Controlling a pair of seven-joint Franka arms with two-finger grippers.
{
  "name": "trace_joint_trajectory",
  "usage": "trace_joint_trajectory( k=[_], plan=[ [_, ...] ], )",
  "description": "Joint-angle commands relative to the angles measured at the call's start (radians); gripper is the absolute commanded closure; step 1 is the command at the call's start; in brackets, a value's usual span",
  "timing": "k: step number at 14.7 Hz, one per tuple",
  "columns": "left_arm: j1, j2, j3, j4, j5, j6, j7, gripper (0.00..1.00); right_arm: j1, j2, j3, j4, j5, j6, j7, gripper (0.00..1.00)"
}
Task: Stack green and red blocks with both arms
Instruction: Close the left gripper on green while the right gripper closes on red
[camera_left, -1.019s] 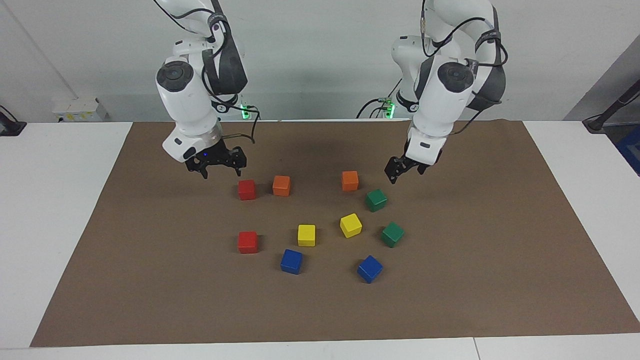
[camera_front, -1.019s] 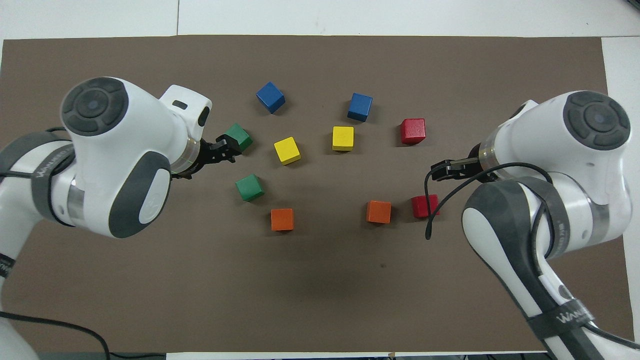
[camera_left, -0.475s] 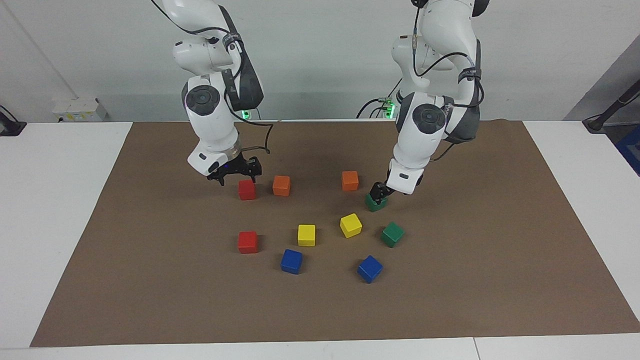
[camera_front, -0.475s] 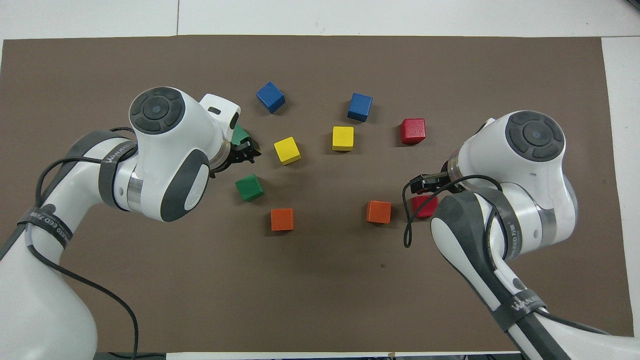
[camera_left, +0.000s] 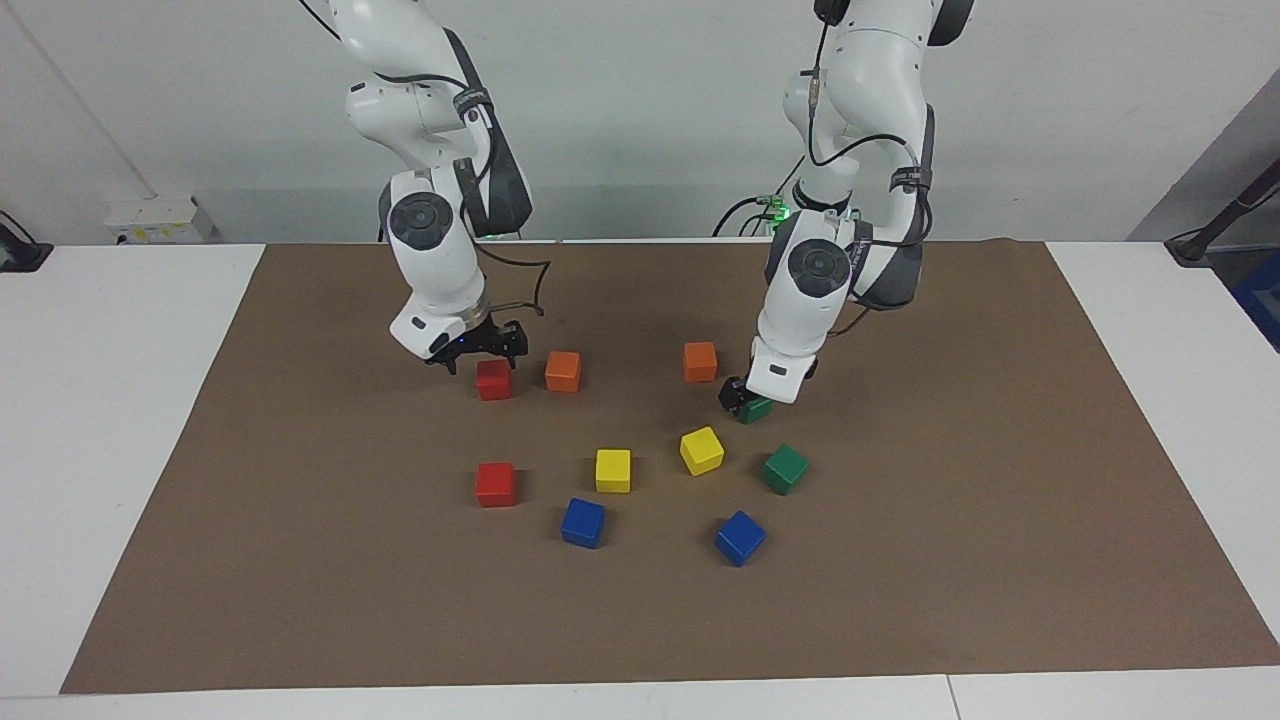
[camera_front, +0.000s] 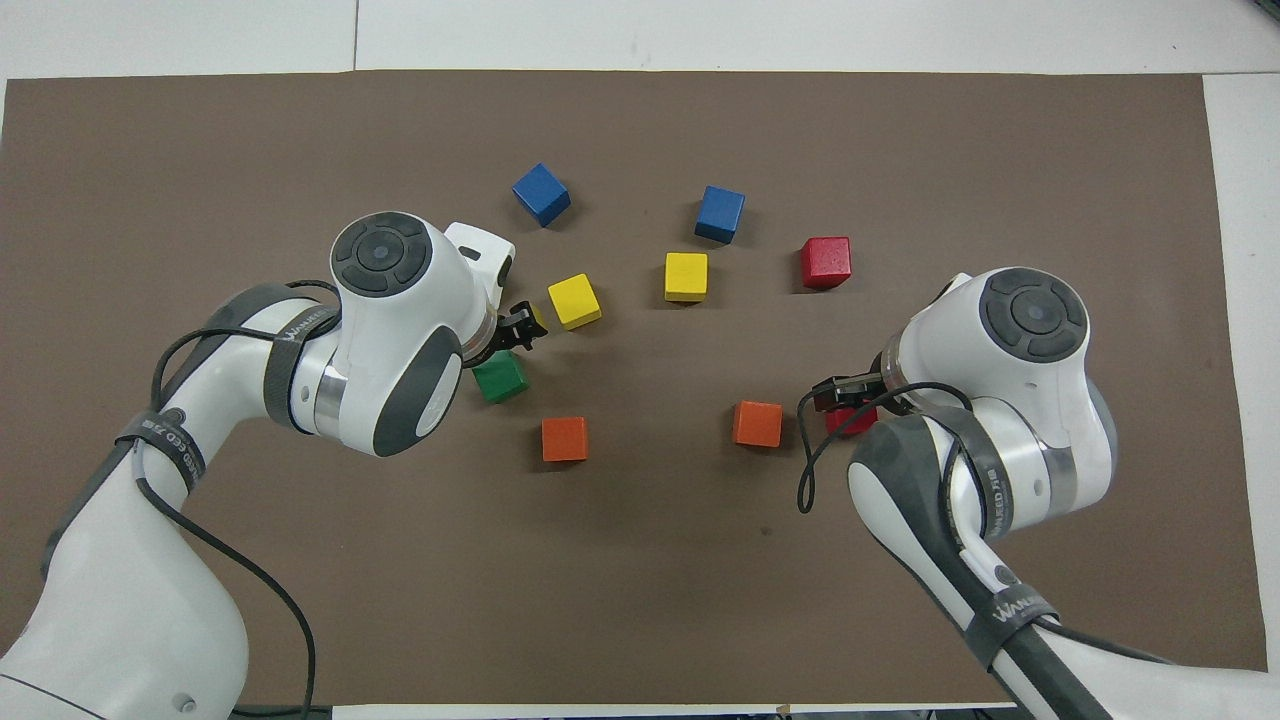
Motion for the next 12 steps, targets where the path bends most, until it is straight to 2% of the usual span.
trace_joint_trajectory(
  k=[1, 6, 12],
  plan=[
    [-0.013, -0.026, 0.011, -0.046, 0.014, 0.027, -0.016, 0.00, 0.001, -0.039, 0.004, -0.059, 0.012, 0.042, 0.019, 0.00],
    [-0.013, -0.041, 0.011, -0.116, 0.012, 0.104, -0.025, 0.00, 0.003, -0.024, 0.004, -0.081, 0.012, 0.088, 0.023, 0.00],
    [-0.022, -0.037, 0.010, -0.119, 0.012, 0.136, -0.071, 0.00, 0.047, 0.005, 0.006, -0.087, 0.015, 0.143, 0.107, 0.00]
  ],
)
